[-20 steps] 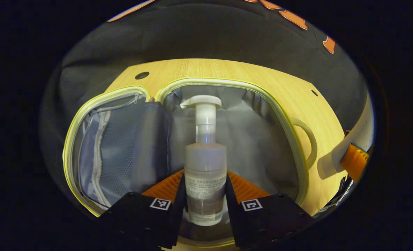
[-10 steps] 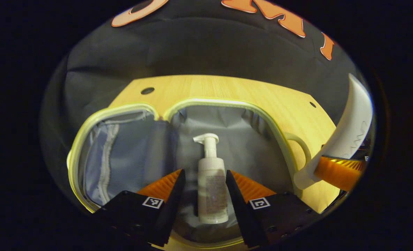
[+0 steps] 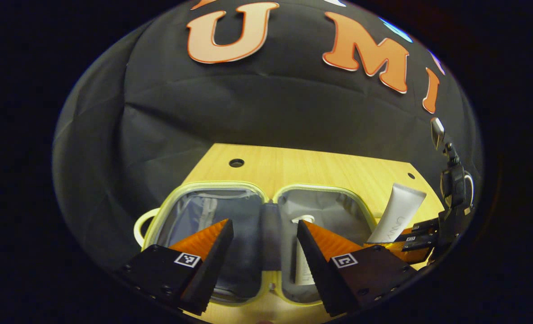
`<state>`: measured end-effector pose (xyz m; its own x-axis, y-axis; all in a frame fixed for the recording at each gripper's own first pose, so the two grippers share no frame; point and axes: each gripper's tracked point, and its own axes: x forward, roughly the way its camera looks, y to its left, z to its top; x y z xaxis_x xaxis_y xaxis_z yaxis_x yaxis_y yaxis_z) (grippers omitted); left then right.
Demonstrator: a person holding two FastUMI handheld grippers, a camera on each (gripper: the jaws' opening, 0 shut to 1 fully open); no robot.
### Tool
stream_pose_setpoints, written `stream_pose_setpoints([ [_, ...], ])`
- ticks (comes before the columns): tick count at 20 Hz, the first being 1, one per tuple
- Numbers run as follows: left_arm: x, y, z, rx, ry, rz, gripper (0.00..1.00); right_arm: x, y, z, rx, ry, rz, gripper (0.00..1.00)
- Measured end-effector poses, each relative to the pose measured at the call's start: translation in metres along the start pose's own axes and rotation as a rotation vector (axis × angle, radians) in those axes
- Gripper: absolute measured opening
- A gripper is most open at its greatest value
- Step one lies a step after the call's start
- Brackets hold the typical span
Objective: First open the suitcase, pack the skin care products into it, and then close the suitcase.
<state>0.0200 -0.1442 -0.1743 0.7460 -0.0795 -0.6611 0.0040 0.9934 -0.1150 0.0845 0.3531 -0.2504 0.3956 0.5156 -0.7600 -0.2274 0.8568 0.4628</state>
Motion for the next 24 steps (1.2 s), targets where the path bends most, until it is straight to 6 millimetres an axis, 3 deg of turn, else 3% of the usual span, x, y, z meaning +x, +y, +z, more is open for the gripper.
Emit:
stream_pose_setpoints([
  [2, -0.002, 0.031, 0.002, -0.023, -0.015, 0.041, 0.90, 0.007, 0.002, -0.015, 0.041, 0.090, 0.005, 0.42],
  [4, -0.005, 0.064, -0.001, -0.036, -0.005, 0.085, 0.90, 0.028, 0.003, -0.026, 0.083, 0.146, -0.020, 0.43],
  [6, -0.003, 0.089, -0.005, -0.058, 0.007, 0.116, 0.90, 0.038, 0.005, -0.027, 0.113, 0.168, -0.027, 0.48],
  [7, -0.006, 0.106, -0.009, -0.071, 0.012, 0.140, 0.90, 0.039, 0.006, -0.026, 0.139, 0.176, -0.038, 0.43],
  [11, -0.015, 0.173, -0.007, -0.111, -0.001, 0.239, 0.92, 0.051, -0.002, -0.031, 0.189, 0.213, -0.092, 0.43],
  [15, -0.007, 0.235, -0.015, -0.207, -0.003, 0.306, 0.90, 0.055, -0.005, -0.027, 0.237, 0.198, -0.151, 0.42],
  [16, -0.002, 0.248, -0.021, -0.231, 0.007, 0.312, 0.90, 0.055, -0.006, -0.026, 0.260, 0.190, -0.163, 0.37],
  [19, 0.011, 0.274, -0.044, -0.298, 0.055, 0.312, 0.96, 0.042, -0.009, -0.012, 0.310, 0.131, -0.179, 0.47],
  [22, 0.025, 0.283, -0.064, -0.381, 0.093, 0.278, 0.89, 0.022, -0.019, 0.004, 0.338, 0.068, -0.190, 0.52],
  [24, 0.032, 0.288, -0.074, -0.428, 0.125, 0.248, 0.93, 0.006, -0.029, 0.015, 0.346, 0.017, -0.201, 0.55],
])
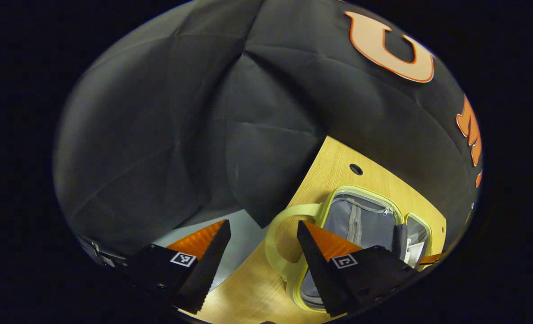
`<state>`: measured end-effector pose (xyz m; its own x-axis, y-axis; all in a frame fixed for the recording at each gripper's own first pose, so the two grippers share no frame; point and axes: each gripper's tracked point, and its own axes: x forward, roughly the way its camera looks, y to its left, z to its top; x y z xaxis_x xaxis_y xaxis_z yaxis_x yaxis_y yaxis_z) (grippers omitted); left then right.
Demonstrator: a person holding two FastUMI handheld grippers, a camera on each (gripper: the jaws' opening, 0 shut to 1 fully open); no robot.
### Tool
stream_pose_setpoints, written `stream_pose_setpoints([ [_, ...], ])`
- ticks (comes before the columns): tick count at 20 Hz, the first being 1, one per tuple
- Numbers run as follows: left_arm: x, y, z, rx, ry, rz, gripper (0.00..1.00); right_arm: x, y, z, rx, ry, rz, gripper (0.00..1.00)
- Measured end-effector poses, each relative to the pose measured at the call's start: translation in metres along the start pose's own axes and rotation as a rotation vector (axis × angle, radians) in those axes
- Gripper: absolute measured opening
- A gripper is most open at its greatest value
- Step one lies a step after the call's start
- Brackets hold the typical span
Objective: First open the suitcase, pack the skin care products into it, and then close the suitcase.
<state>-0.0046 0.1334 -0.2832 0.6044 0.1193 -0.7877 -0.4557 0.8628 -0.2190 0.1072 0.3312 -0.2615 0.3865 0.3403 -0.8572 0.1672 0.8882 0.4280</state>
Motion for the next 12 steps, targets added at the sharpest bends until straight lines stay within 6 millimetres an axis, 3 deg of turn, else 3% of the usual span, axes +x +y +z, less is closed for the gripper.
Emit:
stream_pose_setpoints([
  [1, 0.007, -0.002, -0.005, -0.017, 0.037, -0.025, 0.93, -0.006, -0.002, 0.003, 0.005, -0.017, 0.000, 0.49],
  [3, 0.017, -0.006, -0.013, -0.043, 0.069, -0.055, 0.94, -0.021, -0.001, 0.014, 0.012, -0.063, 0.022, 0.65],
  [4, 0.023, -0.008, -0.019, -0.051, 0.092, -0.058, 0.89, -0.027, -0.001, 0.019, 0.009, -0.091, 0.032, 0.61],
  [5, 0.037, -0.011, -0.027, -0.045, 0.122, -0.062, 0.94, -0.034, -0.001, 0.024, 0.004, -0.124, 0.040, 0.72],
  [7, 0.052, -0.009, -0.028, -0.026, 0.144, -0.057, 0.99, -0.047, -0.002, 0.032, -0.013, -0.180, 0.053, 0.80],
  [9, 0.062, -0.012, -0.030, -0.022, 0.170, -0.072, 0.85, -0.057, -0.007, 0.041, -0.032, -0.234, 0.045, 0.83],
  [11, 0.073, -0.009, -0.045, 0.018, 0.254, -0.080, 0.66, -0.072, -0.011, 0.054, -0.048, -0.287, 0.050, 0.86],
  [12, 0.076, -0.014, -0.041, 0.024, 0.250, -0.081, 0.53, -0.080, -0.015, 0.059, -0.052, -0.309, 0.046, 0.86],
])
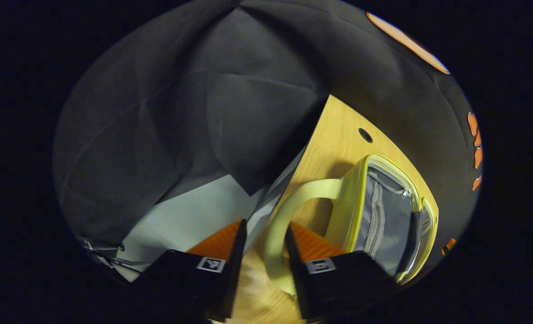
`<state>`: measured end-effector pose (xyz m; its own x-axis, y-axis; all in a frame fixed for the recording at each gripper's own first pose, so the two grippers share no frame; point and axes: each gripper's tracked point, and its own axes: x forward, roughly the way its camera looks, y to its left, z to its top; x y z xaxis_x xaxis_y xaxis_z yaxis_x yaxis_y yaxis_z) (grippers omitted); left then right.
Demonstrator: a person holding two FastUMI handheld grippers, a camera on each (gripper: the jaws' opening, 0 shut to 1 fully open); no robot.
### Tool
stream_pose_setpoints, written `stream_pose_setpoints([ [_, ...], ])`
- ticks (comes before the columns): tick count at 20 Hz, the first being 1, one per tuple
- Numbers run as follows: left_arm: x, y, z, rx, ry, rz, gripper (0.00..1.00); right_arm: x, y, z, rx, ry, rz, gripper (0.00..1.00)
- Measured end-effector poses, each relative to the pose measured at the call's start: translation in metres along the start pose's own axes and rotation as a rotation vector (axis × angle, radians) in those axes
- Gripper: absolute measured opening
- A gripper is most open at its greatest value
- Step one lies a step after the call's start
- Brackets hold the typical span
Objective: First open the suitcase, pack the skin care products into it, and then close the suitcase.
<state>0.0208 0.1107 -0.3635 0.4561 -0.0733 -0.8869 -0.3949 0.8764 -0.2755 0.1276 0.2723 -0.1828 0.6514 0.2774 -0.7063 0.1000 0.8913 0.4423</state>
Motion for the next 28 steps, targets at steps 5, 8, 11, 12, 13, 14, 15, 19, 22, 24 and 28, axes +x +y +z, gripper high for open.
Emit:
stream_pose_setpoints([
  [5, -0.019, -0.015, 0.015, 0.080, -0.040, -0.015, 0.14, -0.018, -0.018, 0.021, -0.004, -0.081, -0.021, 0.87],
  [8, -0.059, -0.028, 0.033, 0.116, -0.104, -0.015, 0.07, -0.029, -0.031, 0.031, -0.045, -0.132, -0.024, 0.88],
  [11, -0.095, -0.039, 0.047, 0.158, -0.167, 0.000, 0.07, -0.035, -0.030, 0.038, -0.056, -0.163, 0.008, 0.88],
  [12, -0.104, -0.047, 0.047, 0.173, -0.186, 0.003, 0.07, -0.037, -0.030, 0.041, -0.062, -0.173, 0.015, 0.88],
  [13, -0.116, -0.057, 0.050, 0.184, -0.208, -0.003, 0.07, -0.040, -0.031, 0.042, -0.071, -0.183, 0.021, 0.89],
  [14, -0.138, -0.067, 0.059, 0.203, -0.255, -0.008, 0.07, -0.042, -0.031, 0.044, -0.083, -0.187, 0.033, 0.89],
  [15, -0.155, -0.079, 0.066, 0.215, -0.284, -0.028, 0.07, -0.046, -0.033, 0.045, -0.099, -0.197, 0.043, 0.89],
  [19, -0.208, -0.133, 0.072, 0.250, -0.363, -0.086, 0.06, -0.055, -0.035, 0.050, -0.127, -0.218, 0.090, 0.90],
  [22, -0.235, -0.170, 0.069, 0.281, -0.403, -0.108, 0.07, -0.067, -0.050, 0.059, -0.142, -0.257, 0.102, 0.90],
  [24, -0.250, -0.189, 0.063, 0.280, -0.420, -0.134, 0.06, -0.075, -0.063, 0.065, -0.145, -0.288, 0.083, 0.91],
  [28, -0.277, -0.243, 0.052, 0.287, -0.448, -0.216, 0.06, -0.094, -0.088, 0.091, -0.153, -0.391, 0.042, 0.92],
])
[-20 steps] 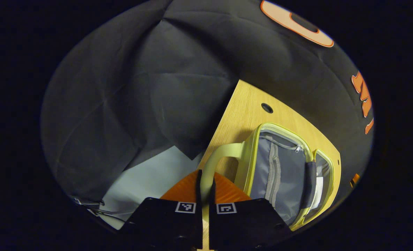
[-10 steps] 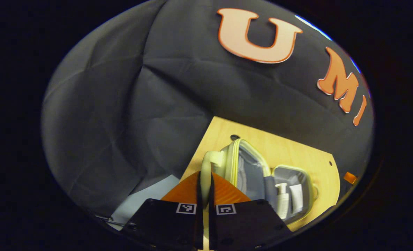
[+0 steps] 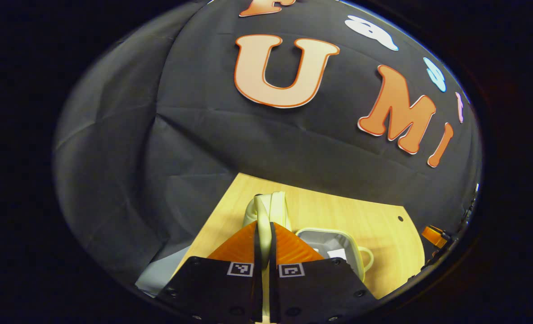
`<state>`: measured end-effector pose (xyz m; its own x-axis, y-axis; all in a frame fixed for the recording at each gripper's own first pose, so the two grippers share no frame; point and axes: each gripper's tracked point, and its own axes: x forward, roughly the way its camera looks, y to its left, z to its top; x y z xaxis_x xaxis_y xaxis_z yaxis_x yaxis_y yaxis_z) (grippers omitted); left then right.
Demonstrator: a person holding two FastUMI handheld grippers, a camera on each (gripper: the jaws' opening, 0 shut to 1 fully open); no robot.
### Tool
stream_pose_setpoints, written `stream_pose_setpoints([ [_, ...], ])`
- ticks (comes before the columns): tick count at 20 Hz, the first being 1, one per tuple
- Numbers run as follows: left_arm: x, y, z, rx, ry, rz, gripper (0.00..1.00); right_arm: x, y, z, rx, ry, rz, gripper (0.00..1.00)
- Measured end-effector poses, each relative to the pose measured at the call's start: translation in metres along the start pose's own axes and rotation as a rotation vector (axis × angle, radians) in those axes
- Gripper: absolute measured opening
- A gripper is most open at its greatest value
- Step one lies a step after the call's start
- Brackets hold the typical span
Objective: First open the suitcase, pack the skin care products into it, and then close the suitcase.
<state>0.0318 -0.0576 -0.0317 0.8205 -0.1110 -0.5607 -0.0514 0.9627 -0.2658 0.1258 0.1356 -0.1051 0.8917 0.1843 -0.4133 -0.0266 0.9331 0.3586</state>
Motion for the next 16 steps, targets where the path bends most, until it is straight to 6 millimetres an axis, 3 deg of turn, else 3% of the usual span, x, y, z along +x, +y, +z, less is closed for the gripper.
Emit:
stream_pose_setpoints([
  [4, -0.006, -0.062, 0.007, -0.002, -0.028, -0.100, 0.06, -0.007, -0.019, 0.005, 0.006, -0.017, -0.001, 0.93],
  [9, -0.005, -0.141, -0.006, -0.001, -0.021, -0.223, 0.06, -0.017, -0.039, 0.010, 0.008, -0.040, -0.007, 0.93],
  [12, -0.006, -0.181, -0.025, 0.027, 0.009, -0.285, 0.07, -0.025, -0.049, 0.004, 0.001, -0.052, -0.016, 0.93],
  [13, -0.003, -0.207, -0.035, 0.033, 0.026, -0.327, 0.07, -0.029, -0.052, 0.002, -0.007, -0.049, -0.013, 0.93],
  [14, -0.002, -0.220, -0.042, 0.047, 0.036, -0.349, 0.06, -0.031, -0.054, 0.000, -0.010, -0.048, -0.012, 0.93],
  [16, 0.011, -0.252, -0.068, 0.082, 0.073, -0.383, 0.07, -0.034, -0.058, -0.001, -0.012, -0.047, -0.014, 0.93],
])
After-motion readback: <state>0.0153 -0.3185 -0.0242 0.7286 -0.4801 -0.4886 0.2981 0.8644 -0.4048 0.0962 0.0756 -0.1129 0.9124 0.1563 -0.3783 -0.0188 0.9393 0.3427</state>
